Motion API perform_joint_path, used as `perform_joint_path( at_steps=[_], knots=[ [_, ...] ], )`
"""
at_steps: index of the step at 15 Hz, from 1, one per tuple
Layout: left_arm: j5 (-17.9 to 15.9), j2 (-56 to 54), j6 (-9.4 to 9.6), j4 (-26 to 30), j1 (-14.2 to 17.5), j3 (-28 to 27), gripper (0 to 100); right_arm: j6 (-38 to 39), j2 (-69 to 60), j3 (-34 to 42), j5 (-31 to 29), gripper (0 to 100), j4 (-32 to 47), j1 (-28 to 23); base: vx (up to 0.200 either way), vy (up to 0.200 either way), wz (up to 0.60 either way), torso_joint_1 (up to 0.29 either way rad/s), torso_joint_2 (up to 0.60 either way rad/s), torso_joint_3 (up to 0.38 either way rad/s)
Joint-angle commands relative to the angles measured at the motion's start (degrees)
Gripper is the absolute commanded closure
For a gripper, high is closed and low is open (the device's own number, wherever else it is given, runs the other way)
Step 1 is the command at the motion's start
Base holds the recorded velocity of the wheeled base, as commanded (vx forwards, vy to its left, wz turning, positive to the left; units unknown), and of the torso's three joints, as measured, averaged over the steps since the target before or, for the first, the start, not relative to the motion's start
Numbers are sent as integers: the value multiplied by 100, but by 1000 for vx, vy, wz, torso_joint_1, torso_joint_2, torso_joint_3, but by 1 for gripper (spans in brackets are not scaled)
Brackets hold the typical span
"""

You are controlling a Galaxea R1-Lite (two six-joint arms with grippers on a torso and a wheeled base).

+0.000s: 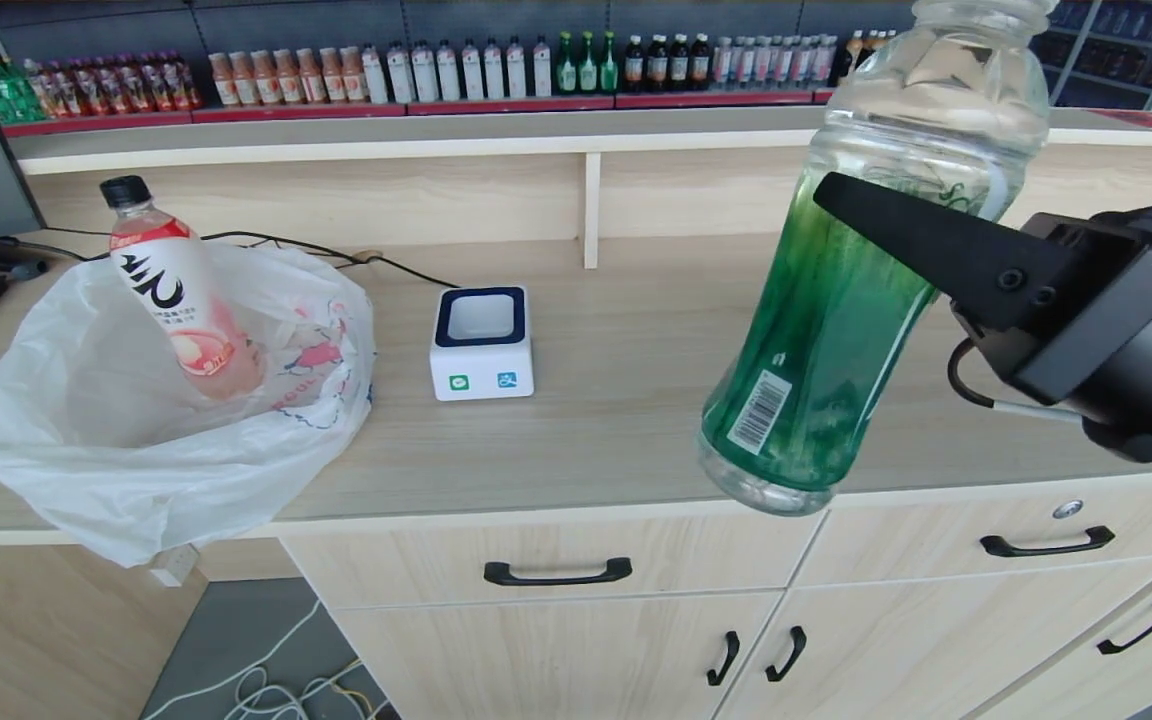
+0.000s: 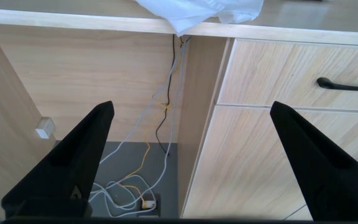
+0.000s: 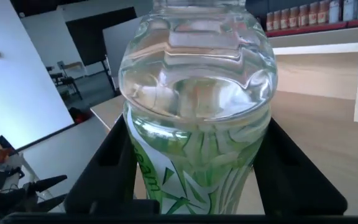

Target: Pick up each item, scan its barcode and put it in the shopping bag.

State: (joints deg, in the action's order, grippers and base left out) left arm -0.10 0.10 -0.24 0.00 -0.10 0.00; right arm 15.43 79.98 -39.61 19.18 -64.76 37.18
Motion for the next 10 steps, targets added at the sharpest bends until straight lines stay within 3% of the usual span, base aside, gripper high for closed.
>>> perform_joint_path(
  at_steps=[1,6,10],
  knots=[
    [10,-1,-2,0,1,0,0,162,26,524,7,100,-520,325,0,0,0,0,0,0],
    [1,-1,-2,0,1,0,0,786,307,858,429,100,-1751,386,0,0,0,0,0,0],
    [1,-1,-2,0,1,0,0,1041,474,867,658,100,-2120,386,0,0,0,0,0,0]
  ],
)
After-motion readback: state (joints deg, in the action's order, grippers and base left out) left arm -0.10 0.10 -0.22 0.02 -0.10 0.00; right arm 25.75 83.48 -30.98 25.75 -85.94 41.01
